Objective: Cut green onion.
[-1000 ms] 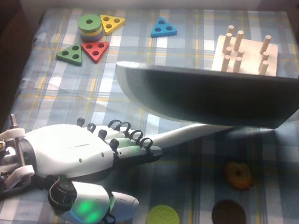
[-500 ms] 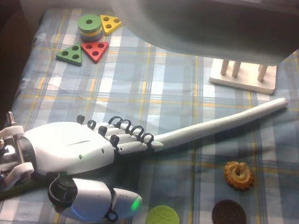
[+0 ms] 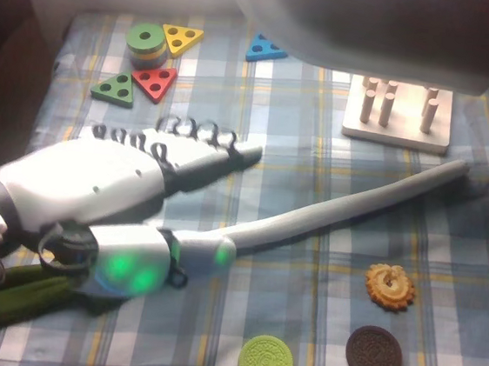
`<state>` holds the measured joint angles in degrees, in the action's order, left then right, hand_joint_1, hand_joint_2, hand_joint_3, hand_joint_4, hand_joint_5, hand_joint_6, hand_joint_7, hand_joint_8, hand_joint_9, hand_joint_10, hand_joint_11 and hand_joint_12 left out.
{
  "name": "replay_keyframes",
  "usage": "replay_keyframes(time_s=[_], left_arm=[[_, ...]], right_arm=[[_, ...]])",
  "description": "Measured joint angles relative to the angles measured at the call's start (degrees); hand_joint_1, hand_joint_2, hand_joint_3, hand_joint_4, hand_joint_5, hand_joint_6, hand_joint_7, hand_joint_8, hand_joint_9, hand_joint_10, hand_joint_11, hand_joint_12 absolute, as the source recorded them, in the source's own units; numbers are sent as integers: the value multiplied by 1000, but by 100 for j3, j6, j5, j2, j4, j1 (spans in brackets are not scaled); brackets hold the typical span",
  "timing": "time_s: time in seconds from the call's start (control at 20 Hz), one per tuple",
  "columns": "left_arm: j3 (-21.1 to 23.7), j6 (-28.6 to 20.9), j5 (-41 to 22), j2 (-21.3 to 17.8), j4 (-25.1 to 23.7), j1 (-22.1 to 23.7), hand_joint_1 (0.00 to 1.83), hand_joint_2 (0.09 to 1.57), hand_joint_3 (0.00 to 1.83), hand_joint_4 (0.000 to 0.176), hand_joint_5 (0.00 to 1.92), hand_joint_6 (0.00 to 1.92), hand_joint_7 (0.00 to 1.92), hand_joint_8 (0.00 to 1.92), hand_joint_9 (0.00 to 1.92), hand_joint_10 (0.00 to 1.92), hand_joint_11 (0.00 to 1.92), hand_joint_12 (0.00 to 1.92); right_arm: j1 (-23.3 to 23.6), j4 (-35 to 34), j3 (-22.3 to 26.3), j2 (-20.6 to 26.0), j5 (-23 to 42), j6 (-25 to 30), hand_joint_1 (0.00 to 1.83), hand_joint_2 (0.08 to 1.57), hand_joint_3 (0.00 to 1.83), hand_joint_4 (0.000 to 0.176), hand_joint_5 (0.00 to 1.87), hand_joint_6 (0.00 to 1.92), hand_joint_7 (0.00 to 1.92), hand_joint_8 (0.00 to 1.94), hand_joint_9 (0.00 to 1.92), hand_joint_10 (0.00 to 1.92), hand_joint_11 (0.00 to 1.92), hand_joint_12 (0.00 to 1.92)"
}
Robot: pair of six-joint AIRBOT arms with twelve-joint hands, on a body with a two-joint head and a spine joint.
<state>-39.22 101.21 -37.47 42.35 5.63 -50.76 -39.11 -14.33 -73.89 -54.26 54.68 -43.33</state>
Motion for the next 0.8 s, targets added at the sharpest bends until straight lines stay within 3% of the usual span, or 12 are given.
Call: replay_keyframes(time_s=[0.1, 0.15, 0.2, 0.25, 0.3, 0.35, 0.45, 0.5, 0.55, 0.6, 0.7, 0.8], left_arm=[[96, -22, -507, -146, 212, -127, 0, 1387, 11, 0, 0, 0, 0, 0, 0, 0, 0, 0], [146, -37, -892, -249, 391, -236, 0, 1392, 13, 0, 0, 0, 0, 0, 0, 0, 0, 0], [181, -39, -1147, -321, 472, -302, 0, 1397, 14, 0, 0, 0, 0, 0, 0, 0, 0, 0], [210, -39, -1480, -422, 616, -382, 0, 1388, 9, 0, 0, 0, 0, 0, 0, 0, 0, 0], [216, -42, -1694, -463, 719, -424, 0, 1386, 8, 0, 4, 1, 0, 0, 0, 0, 0, 0], [236, -39, -1893, -496, 802, -466, 0, 1358, 0, 0, 0, 0, 0, 0, 0, 0, 0, 0], [269, -42, -2103, -544, 866, -551, 0, 1352, 0, 0, 0, 0, 1, 0, 0, 0, 0, 0], [269, -42, -2124, -544, 890, -549, 0, 1347, 0, 0, 0, 0, 0, 0, 0, 0, 0, 0], [269, -42, -2131, -544, 887, -549, 0, 1337, 0, 0, 0, 0, 0, 0, 0, 0, 0, 0], [269, -42, -2129, -544, 881, -557, 0, 1331, 0, 0, 0, 0, 0, 0, 0, 0, 0, 0], [269, -39, -2096, -542, 931, -608, 0, 1331, 0, 0, 0, 0, 0, 0, 0, 0, 0, 0], [269, -39, -2092, -542, 986, -608, 0, 1334, 0, 0, 0, 0, 0, 0, 0, 0, 0, 0]], right_arm=[[0, -55, -46, -4, -105, -9, 1313, 1208, 0, 0, 930, 1921, 1171, 1941, 1349, 1921, 1431, 1921], [0, -122, -68, -4, -162, -48, 1167, 1202, 0, 0, 847, 1382, 1118, 1941, 1315, 1921, 1401, 1921], [2, -160, -85, -4, -205, -44, 1099, 1252, 16, 0, 723, 1462, 1126, 1941, 1340, 1921, 1441, 1921], [42, -181, -140, -24, -289, -44, 1321, 1222, 0, 0, 801, 1829, 1175, 1941, 1423, 1921, 1526, 1921], [42, -232, -164, -31, -310, -46, 1374, 1210, 0, 0, 888, 1903, 1203, 1941, 1466, 1921, 1571, 1921], [96, -208, -205, -48, -341, -44, 1389, 1201, 0, 0, 975, 1917, 1248, 1941, 1494, 1921, 1601, 1921], [125, -221, -221, -70, -426, -85, 1379, 1210, 0, 0, 911, 1921, 1244, 1941, 1495, 1921, 1594, 1921], [125, -192, -221, -79, -507, -111, 1151, 1243, 21, 0, 755, 1548, 1248, 1941, 1502, 1921, 1584, 1921], [125, -170, -221, -94, -557, -129, 1312, 1222, 7, 0, 803, 1766, 1250, 1941, 1512, 1921, 1601, 1921], [125, -177, -216, -98, -612, -127, 1344, 1217, 3, 0, 821, 1890, 1247, 1941, 1504, 1921, 1589, 1921], [173, -177, -210, -94, -629, -146, 1325, 1224, 1, 0, 851, 1920, 1196, 1941, 1451, 1921, 1560, 1921], [208, -129, -109, -20, -505, -149, 1287, 1235, 1, 0, 768, 1911, 1219, 1941, 1466, 1921, 1605, 1921]])
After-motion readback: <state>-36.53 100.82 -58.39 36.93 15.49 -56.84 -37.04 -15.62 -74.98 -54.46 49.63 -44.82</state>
